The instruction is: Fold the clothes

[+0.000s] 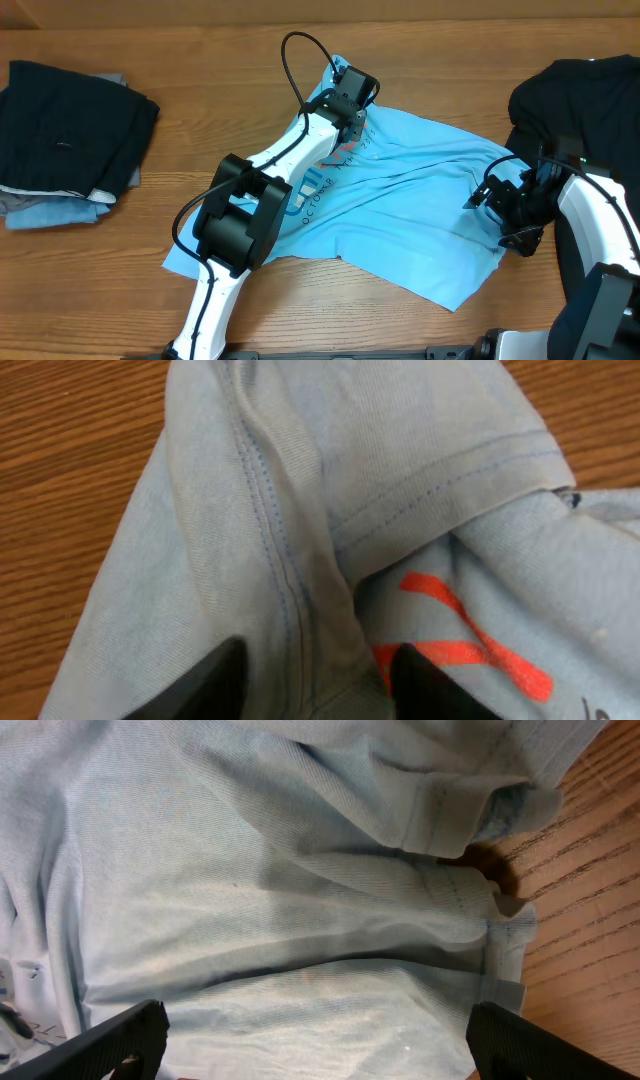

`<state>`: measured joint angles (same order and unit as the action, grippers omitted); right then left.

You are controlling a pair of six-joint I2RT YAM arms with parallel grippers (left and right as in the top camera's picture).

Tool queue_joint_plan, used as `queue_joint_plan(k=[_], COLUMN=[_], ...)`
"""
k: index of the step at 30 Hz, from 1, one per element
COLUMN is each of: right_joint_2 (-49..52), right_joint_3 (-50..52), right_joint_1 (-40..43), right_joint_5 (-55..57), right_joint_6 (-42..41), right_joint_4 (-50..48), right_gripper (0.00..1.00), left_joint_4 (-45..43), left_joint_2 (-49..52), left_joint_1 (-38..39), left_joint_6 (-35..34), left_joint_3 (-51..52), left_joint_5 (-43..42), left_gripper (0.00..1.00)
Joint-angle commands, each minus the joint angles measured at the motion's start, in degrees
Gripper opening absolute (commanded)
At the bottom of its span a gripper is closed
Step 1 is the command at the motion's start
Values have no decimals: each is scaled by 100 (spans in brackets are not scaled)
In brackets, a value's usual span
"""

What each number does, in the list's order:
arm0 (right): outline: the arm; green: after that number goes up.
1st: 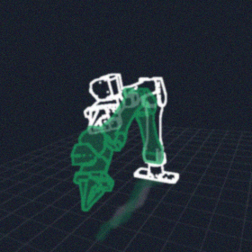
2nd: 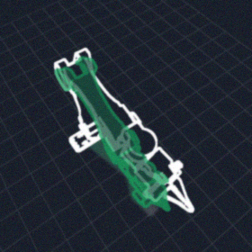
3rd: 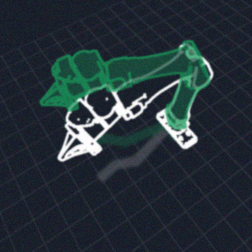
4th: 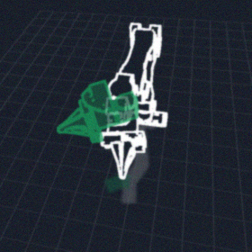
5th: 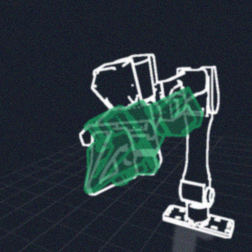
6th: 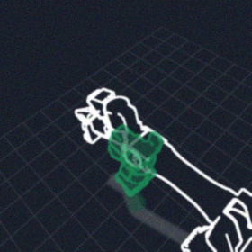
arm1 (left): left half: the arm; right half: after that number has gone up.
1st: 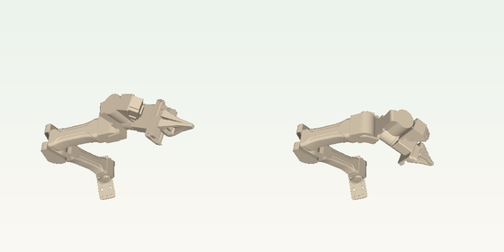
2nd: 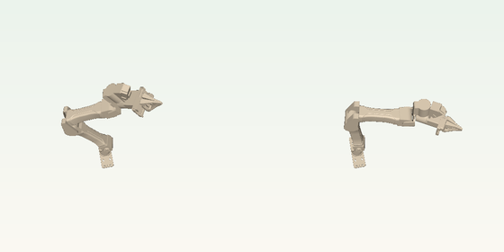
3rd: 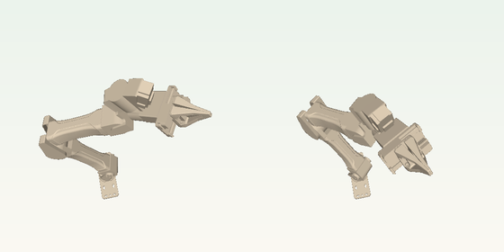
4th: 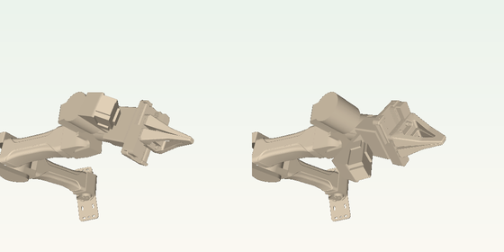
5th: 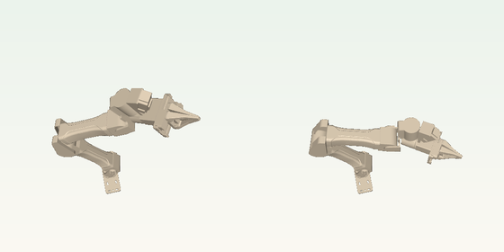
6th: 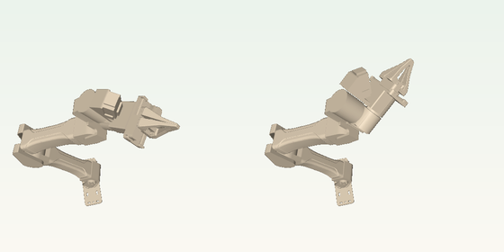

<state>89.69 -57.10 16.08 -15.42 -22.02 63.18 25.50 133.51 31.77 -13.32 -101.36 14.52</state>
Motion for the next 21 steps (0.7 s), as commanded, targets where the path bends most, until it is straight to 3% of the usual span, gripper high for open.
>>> queue_joint_plan(k=[1, 5, 10, 16, 17, 21], right_joint_2=[7, 7, 7, 7, 7, 7], right_joint_3=[-116, -114, -116, -116, -116, -116], right_joint_1=[17, 17, 17, 17, 17, 17], right_joint_5=[37, 37, 37, 37, 37, 37], right_joint_6=[20, 20, 20, 20, 20, 20], right_joint_4=[-9, -9, -9, -9, -9, -9], right_gripper=[100, 100, 100, 100, 100, 100], left_joint_4=[2, 17, 24, 15, 101, 682], left_joint_2=[74, 74, 74, 72, 70, 61], left_joint_1=[9, 13, 17, -13, -33, -223], left_joint_6=[-66, -66, -66, -42, -39, 387], left_joint_3=[-63, -63, -63, -127, -208, -855], left_joint_5=[85, 87, 85, 160, 214, 612], left_gripper=[48, 48, 41, 14, 4, 4])
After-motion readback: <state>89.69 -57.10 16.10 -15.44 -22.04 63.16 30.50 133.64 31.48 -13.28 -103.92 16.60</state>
